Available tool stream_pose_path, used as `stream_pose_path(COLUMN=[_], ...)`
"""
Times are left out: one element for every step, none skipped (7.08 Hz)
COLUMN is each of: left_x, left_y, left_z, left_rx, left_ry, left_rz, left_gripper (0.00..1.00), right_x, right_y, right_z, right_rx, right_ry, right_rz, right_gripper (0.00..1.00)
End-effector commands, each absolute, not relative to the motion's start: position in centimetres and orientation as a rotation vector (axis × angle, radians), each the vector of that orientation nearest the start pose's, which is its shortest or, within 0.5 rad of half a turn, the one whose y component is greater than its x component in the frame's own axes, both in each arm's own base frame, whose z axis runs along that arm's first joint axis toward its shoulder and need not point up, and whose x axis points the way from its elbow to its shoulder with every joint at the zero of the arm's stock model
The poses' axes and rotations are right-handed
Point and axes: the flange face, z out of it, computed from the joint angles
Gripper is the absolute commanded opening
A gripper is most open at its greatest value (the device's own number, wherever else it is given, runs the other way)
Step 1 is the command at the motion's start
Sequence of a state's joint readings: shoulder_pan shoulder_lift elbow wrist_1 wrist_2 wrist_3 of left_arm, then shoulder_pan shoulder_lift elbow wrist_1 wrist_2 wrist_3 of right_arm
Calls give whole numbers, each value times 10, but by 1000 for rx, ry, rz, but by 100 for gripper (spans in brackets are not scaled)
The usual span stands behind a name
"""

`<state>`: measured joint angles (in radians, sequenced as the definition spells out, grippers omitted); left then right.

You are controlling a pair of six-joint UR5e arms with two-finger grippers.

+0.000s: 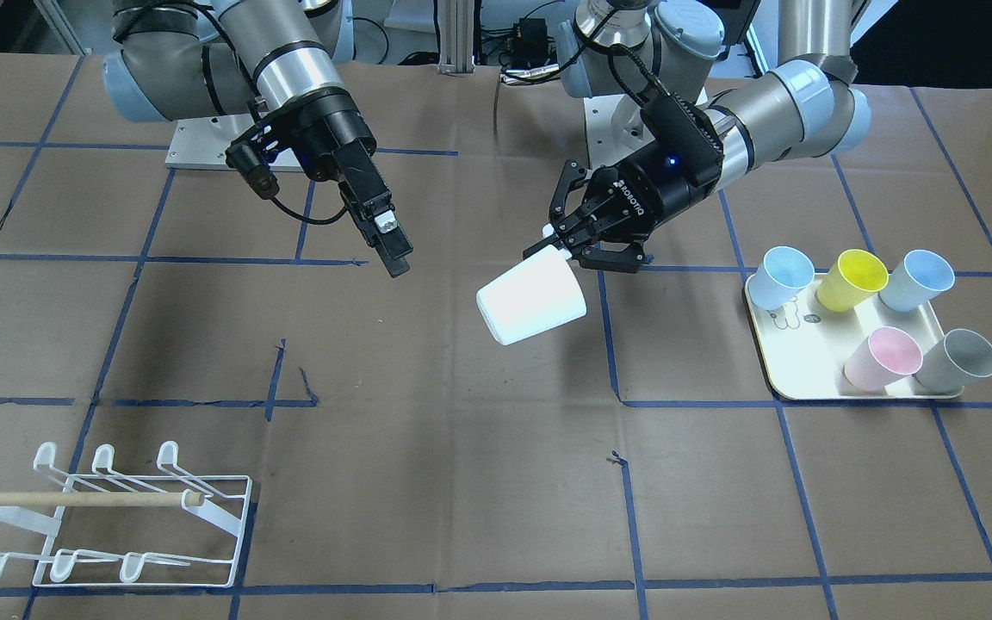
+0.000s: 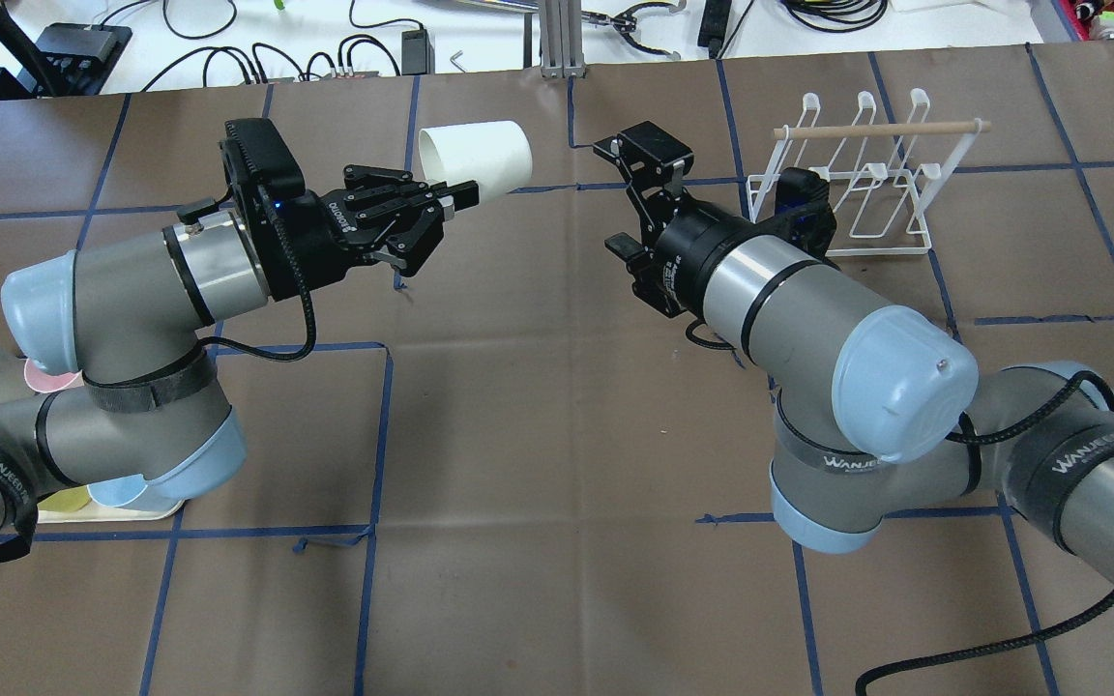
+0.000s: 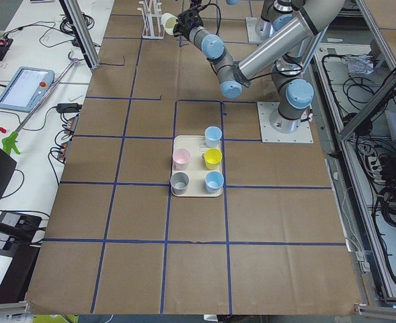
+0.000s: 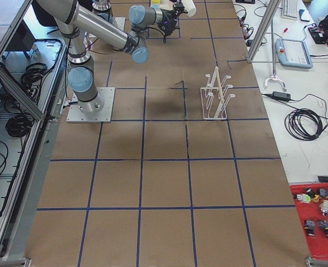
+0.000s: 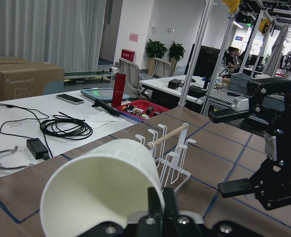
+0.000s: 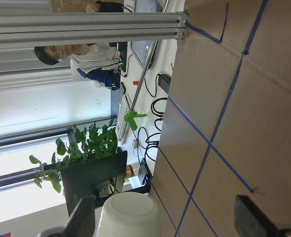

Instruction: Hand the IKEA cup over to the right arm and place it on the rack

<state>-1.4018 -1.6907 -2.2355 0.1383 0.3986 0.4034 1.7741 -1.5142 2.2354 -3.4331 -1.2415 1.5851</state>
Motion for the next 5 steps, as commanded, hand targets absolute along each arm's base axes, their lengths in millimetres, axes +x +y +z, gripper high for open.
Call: stream_pose_path(left_x=[-153,-155,-158,-159,-159], left_y=[-452,-452,-452,-451,-451], left_z=[361,362,361,360,361], left_rx=[-854,-858,-861,-863,-865], left_ry=[-1825,-1822,-1820,-1819,-1818], left_rz=[1266,1263,1258,1254,1257], left_gripper=[0,0,0,0,0], right_x=[261,269,278,293,310], right_y=[-407,-407,-409,-416,-426], right_z=[386,391,390,386,385], right_rx=[1148,1165,1173,1177,1190], right_ry=[1642,1623,1633,1642,1627], right_rz=[-515,-478,-488,-483,-465], right_gripper=[100,100,99,99,99])
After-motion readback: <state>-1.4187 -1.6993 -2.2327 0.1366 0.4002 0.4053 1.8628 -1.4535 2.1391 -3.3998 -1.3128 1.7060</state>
